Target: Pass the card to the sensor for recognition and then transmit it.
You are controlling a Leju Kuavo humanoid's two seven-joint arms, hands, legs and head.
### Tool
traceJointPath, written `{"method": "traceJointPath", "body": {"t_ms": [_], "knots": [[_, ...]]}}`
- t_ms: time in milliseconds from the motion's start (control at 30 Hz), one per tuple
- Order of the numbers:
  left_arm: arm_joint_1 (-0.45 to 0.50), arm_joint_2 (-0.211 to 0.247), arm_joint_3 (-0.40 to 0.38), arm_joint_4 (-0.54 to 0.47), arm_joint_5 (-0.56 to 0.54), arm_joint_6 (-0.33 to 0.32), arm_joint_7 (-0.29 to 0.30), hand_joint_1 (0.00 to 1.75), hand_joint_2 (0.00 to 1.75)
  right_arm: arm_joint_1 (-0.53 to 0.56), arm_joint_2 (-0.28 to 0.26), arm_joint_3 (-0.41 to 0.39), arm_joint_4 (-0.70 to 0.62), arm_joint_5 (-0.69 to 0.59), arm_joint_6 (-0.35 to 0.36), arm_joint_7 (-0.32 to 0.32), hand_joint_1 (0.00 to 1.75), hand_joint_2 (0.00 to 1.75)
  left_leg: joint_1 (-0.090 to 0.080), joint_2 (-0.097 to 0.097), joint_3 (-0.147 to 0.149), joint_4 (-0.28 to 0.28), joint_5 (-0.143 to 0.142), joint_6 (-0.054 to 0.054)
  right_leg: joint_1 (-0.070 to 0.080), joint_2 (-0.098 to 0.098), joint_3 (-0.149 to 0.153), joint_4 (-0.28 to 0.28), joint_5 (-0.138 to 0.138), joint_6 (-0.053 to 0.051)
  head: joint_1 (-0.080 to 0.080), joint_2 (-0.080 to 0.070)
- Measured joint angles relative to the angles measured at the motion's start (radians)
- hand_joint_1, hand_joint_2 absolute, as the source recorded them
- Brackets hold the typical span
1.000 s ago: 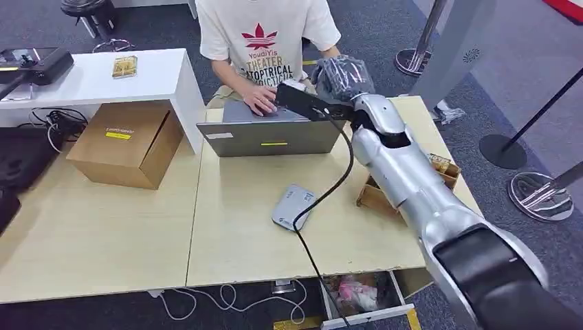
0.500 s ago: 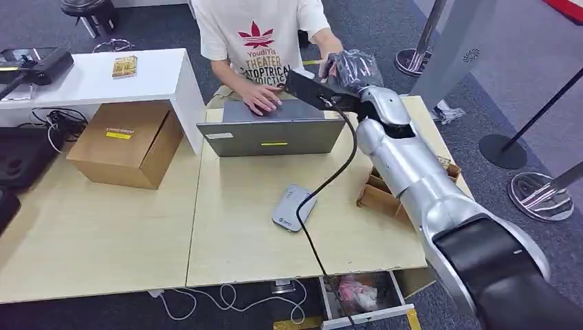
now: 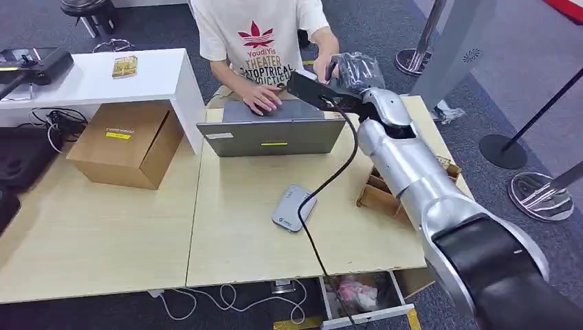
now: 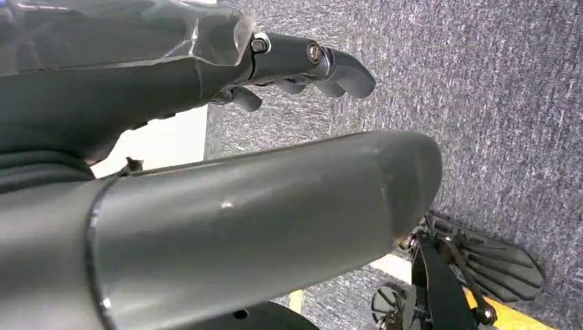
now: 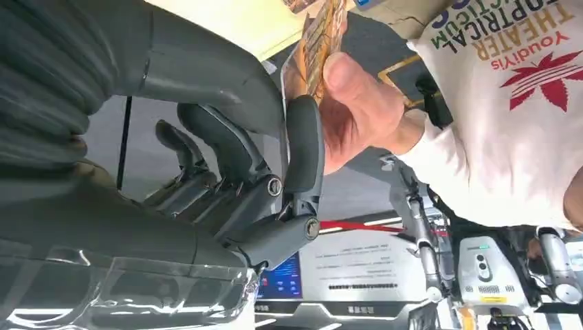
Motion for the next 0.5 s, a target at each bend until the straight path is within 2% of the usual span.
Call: {"method": "traceJointPath", "body": {"t_ms": [33,267,500], "knots": [[0.0,0.0,0.0,0.0,0.0,0.0,0.0,0.0,0.0,0.0,0.0,0.0,0.0,0.0,0.0,0.0,0.0,1.75,0.0,0.0,0.0,0.0,0.0,0.0,0.0,0.0,0.0,0.0,0.0,0.0,0.0,0.0],[0.0,0.0,0.0,0.0,0.0,0.0,-0.002,0.0,0.0,0.0,0.0,-0.006,0.004,0.009,-0.013,-0.006,0.0,1.75,0.0,0.0,0.0,0.0,0.0,0.0,0.0,0.0,0.0,0.0,0.0,0.0,0.0,0.0],[0.0,-0.001,-0.001,0.0,0.001,0.0,-0.009,0.0,0.0,0.011,0.0,-0.029,0.0,0.002,-0.064,-0.031,0.0,1.75,0.0,0.0,0.0,0.0,0.0,0.0,0.0,0.0,0.0,0.0,0.0,0.0,0.0,0.0]]}}
